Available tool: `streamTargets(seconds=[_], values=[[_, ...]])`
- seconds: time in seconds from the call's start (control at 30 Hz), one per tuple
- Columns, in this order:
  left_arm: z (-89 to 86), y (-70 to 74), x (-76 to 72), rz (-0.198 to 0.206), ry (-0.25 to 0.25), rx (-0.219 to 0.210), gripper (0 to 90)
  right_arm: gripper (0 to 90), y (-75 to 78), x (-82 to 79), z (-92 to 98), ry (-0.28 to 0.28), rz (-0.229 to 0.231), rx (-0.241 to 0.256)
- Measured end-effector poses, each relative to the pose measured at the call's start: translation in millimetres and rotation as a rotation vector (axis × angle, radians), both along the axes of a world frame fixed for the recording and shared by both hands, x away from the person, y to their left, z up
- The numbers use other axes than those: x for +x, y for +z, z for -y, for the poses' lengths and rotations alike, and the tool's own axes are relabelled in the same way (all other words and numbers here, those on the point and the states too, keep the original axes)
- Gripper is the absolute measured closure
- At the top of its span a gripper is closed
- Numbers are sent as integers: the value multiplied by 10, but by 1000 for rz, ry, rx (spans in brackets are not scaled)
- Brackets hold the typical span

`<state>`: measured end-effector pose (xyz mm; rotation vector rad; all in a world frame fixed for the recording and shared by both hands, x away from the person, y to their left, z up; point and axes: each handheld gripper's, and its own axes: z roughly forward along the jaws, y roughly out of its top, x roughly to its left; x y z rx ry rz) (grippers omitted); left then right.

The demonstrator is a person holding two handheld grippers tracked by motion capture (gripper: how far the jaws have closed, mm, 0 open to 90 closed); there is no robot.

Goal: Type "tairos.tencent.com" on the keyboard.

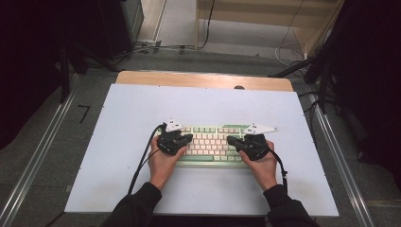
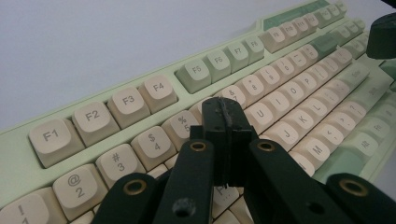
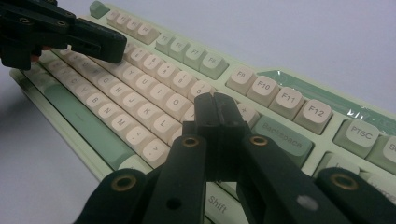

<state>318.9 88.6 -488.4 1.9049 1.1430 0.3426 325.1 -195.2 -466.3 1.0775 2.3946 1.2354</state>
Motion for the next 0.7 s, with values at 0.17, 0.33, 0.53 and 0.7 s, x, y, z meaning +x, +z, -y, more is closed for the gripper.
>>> streamTargets(seconds=[0.17, 0.33, 0.53, 0.7], values=[[6, 2, -7, -1, -5, 0, 900, 878, -1, -9, -17, 4, -4, -3], [16, -15, -5, -9, -12, 11, 900, 878, 1, -9, -18, 5, -4, -1], [19, -16, -6, -10, -14, 12, 900, 878, 4, -8, -14, 4, -4, 1], [21, -17, -6, -11, -13, 14, 900, 878, 3, -7, -24, 7, 1, -2]])
